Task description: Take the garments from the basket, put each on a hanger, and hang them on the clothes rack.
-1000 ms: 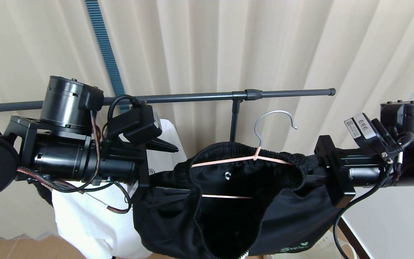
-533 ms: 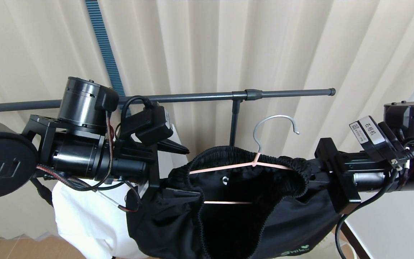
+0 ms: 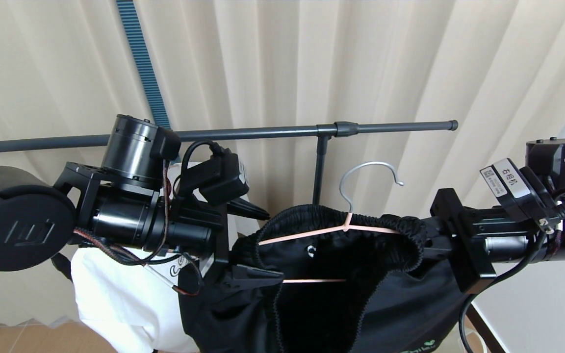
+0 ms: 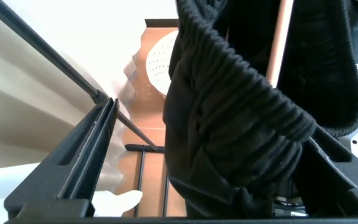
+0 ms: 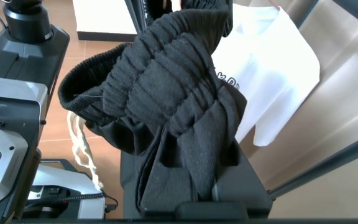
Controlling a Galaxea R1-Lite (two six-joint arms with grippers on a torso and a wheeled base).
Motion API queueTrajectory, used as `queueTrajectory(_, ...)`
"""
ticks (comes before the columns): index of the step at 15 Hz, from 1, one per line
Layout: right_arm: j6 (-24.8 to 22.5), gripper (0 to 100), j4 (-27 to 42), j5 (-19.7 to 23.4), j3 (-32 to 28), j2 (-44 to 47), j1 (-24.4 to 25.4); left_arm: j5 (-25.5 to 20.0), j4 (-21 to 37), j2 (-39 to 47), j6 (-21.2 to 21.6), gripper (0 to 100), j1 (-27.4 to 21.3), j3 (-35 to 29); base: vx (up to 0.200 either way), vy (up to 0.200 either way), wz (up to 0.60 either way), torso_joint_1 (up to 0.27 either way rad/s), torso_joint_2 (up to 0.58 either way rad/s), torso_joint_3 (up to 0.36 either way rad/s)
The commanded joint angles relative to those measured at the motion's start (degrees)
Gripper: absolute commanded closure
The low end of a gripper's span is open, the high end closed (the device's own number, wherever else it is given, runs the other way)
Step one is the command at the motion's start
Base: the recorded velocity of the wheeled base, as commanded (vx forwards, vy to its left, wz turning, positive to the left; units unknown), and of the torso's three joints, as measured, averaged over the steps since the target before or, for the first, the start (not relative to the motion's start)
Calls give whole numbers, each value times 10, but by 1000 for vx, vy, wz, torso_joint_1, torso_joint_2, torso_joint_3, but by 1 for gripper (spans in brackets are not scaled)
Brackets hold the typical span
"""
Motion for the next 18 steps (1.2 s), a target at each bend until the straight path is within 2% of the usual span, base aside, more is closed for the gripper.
queueTrajectory(1,0,100,-1,1,-1,0,0,0,0,8,0,0,-5,1,0,0,0,0,0,0)
queueTrajectory(2,0,100,-1,1,-1,0,0,0,0,8,-2,0,-8,1,0,0,0,0,0,0)
queueTrajectory(3,0,100,-1,1,-1,0,0,1,0,8,-3,100,-8,1,0,0,0,0,0,0)
queueTrajectory(16,2,100,1,-13,-16,7,-1,18,-1,-37,-8,100,-8,35,0,0,0,0,0,0)
queueTrajectory(17,2,0,1,-13,-16,8,-1,19,-1,-37,-11,100,-7,35,0,0,0,0,0,0)
queueTrajectory(18,1,0,1,-13,-16,8,-2,19,-1,-37,-11,100,-7,35,0,0,0,0,0,0)
